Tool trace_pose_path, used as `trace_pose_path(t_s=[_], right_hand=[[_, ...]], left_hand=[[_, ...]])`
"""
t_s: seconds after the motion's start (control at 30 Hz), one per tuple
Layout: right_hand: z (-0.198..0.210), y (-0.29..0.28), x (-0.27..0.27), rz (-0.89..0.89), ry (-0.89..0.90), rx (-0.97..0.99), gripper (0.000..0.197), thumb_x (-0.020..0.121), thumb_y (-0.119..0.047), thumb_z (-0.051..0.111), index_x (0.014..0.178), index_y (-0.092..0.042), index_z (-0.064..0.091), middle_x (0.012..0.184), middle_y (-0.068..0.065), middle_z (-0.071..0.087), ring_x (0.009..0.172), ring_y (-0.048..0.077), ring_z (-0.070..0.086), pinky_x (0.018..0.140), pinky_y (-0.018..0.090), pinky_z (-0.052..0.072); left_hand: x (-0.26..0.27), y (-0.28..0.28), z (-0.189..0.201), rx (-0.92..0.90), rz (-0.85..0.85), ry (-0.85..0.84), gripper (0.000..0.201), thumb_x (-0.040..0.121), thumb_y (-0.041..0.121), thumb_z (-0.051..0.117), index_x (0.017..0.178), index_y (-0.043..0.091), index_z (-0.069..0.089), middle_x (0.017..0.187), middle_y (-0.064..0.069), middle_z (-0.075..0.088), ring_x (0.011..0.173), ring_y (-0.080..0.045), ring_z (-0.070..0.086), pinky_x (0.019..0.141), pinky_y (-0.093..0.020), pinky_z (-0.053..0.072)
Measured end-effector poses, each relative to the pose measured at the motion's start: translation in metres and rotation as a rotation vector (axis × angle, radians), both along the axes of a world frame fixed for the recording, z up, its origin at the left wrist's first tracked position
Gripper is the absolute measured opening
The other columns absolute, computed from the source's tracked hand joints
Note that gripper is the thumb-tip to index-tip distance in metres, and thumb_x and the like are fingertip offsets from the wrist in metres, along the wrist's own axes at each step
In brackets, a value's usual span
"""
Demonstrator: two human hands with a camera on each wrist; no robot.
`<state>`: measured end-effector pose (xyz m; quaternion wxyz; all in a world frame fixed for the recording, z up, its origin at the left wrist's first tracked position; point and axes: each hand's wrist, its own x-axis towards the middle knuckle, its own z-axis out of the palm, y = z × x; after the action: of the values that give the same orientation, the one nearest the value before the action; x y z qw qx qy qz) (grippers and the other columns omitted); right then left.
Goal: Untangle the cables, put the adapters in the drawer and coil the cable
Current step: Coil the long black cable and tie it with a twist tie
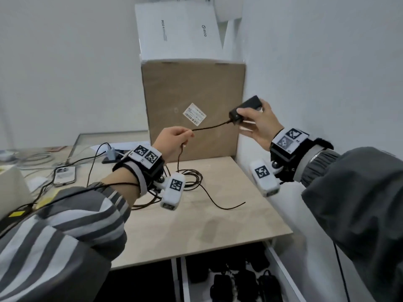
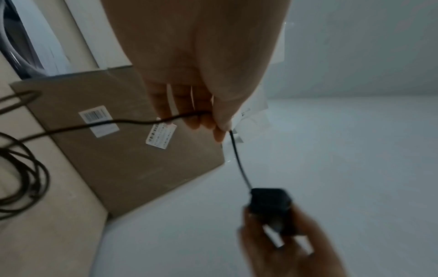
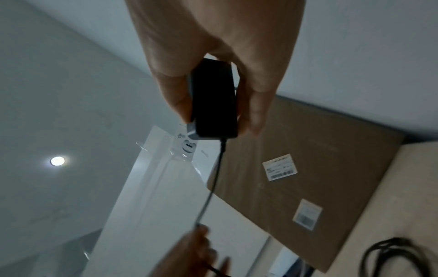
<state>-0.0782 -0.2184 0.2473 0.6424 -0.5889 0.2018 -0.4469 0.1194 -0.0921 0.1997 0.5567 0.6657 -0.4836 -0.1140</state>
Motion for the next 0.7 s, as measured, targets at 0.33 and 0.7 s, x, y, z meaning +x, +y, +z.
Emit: trace_pose_path(t_s=[0.33,0.7], right_hand=[[-0.062,0.012,0.004,-0.017,-0.028,-0.029,0.051,0.075,0.009,0.072,0.106,-0.018,0.043,0.113,0.004,0.050,0.113,0.025,0.055,0.094,0.033,0.052],[-0.094,0.065,0.009,0.179,0.206,-0.361,0.060,0.085,-0.011,0.067,0.133,-0.026,0.033,0.122,-0.005,0.049,0.107,0.000,0.050,0.087,0.014,0.043]], left_hand=[[-0.023,-0.010,0.004,0.191,0.603,-0.054,0.025,0.082,0.037,0.058,0.095,0.016,0.060,0.108,-0.007,0.056,0.097,-0.027,0.056,0.089,-0.035,0.047],[-0.072,0.001,0.021,0.145,-0.183,0.739,0.021,0.100,0.015,0.046,0.115,0.001,0.051,0.099,-0.017,0.059,0.084,-0.025,0.061,0.066,-0.035,0.052]])
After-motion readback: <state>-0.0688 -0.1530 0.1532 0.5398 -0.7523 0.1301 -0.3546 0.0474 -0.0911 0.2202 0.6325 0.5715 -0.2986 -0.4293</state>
